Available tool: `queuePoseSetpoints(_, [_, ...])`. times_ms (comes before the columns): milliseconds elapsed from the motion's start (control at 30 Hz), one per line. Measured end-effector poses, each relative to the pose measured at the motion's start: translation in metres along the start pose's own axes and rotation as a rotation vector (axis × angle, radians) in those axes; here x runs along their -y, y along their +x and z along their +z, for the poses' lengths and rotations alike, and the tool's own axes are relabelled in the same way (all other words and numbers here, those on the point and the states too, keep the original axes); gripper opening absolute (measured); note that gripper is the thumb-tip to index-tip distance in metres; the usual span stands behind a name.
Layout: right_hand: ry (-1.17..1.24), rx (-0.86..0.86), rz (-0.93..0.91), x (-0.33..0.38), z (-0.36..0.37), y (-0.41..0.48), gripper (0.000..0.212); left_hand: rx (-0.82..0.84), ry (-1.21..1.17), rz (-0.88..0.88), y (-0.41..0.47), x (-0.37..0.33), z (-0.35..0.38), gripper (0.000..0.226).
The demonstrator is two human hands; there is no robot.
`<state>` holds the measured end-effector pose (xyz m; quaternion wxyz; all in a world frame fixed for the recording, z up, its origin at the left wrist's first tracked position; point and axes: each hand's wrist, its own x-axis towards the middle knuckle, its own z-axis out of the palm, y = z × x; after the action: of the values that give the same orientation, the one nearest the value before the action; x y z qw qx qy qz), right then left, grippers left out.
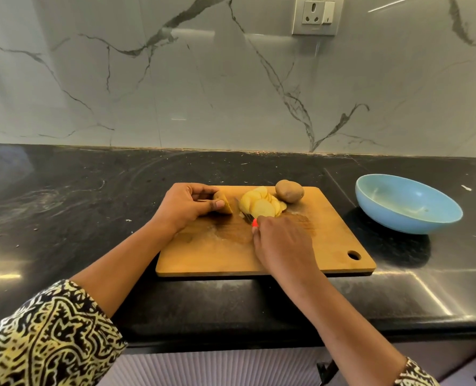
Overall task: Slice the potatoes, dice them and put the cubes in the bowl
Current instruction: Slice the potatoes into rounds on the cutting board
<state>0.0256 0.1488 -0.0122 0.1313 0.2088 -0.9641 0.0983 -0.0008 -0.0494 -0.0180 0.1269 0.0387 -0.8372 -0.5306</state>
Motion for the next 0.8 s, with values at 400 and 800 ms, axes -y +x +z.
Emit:
queuePoseSetpoints(400, [0.108,-0.156,0.112,-0.014,0.001,0.006,0.036,0.1,0.296,0.135,0.003,-0.002,0.0,0.053])
queuePoseSetpoints(800, [0.192,-0.178,0.079,-0.017,0.001,0.005,0.037,0.101,0.537,0.12,0.012,-0.016,0.014,0.068])
